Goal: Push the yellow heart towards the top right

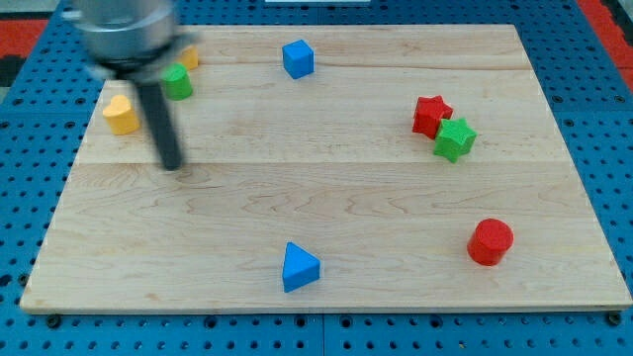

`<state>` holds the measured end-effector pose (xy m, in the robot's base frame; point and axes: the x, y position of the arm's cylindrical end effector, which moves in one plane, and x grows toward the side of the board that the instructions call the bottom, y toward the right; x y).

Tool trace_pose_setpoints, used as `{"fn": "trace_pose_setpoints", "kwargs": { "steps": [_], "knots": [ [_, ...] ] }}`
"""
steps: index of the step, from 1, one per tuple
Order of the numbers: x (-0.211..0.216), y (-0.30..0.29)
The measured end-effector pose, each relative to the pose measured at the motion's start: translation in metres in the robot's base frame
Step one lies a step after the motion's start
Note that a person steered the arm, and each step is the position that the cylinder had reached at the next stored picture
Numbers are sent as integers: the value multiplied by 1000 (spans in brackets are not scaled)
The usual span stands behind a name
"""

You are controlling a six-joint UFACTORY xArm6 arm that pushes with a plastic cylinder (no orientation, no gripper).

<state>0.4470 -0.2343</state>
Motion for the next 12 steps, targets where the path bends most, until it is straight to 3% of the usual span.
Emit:
{"fn": "trace_pose_setpoints", "kwargs": {
  "steps": [1, 3, 4, 6, 8, 10, 11, 12],
  "knots": [
    [-30, -69],
    [-84, -62],
    [-71, 33],
    [-8, 117],
    [-49, 226],
    [-97, 246],
    [-105, 209],
    [-127, 233]
  ]
}}
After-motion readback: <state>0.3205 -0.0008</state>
